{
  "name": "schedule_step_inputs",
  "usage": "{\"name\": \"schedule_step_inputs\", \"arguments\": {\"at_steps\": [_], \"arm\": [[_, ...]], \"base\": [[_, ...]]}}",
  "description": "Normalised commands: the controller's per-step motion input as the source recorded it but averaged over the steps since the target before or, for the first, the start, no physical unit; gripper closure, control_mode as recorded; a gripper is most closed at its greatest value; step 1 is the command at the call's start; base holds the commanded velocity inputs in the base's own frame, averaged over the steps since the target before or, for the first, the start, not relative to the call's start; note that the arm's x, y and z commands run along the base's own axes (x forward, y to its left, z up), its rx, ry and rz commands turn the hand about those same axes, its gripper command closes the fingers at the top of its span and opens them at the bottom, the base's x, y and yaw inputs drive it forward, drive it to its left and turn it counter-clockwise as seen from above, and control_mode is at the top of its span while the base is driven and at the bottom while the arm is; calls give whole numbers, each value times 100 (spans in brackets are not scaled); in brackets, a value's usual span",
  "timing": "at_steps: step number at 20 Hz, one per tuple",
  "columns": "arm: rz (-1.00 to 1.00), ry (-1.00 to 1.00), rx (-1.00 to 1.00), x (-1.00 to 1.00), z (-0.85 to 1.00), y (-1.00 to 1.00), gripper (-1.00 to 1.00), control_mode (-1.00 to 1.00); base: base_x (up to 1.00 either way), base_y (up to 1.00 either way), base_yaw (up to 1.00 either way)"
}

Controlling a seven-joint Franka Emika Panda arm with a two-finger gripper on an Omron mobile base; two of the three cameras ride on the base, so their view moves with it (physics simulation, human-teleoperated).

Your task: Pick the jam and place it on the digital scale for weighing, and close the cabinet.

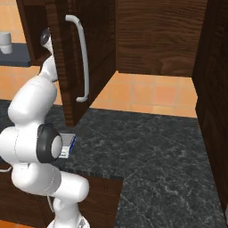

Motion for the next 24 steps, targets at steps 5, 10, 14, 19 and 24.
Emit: {"name": "schedule_step_inputs", "arguments": {"at_steps": [5,10,14,19,24], "arm": [[-8,-6,0,-96,-9,65,100,-100],[-14,7,0,-70,-45,69,100,-100],[-20,14,0,-52,-82,45,100,-100],[-25,4,0,-40,-75,23,100,-100],[-30,0,0,-14,-62,15,100,-100]], "base": [[0,0,0],[0,0,0],[0,0,0],[0,0,0],[0,0,0]]}}
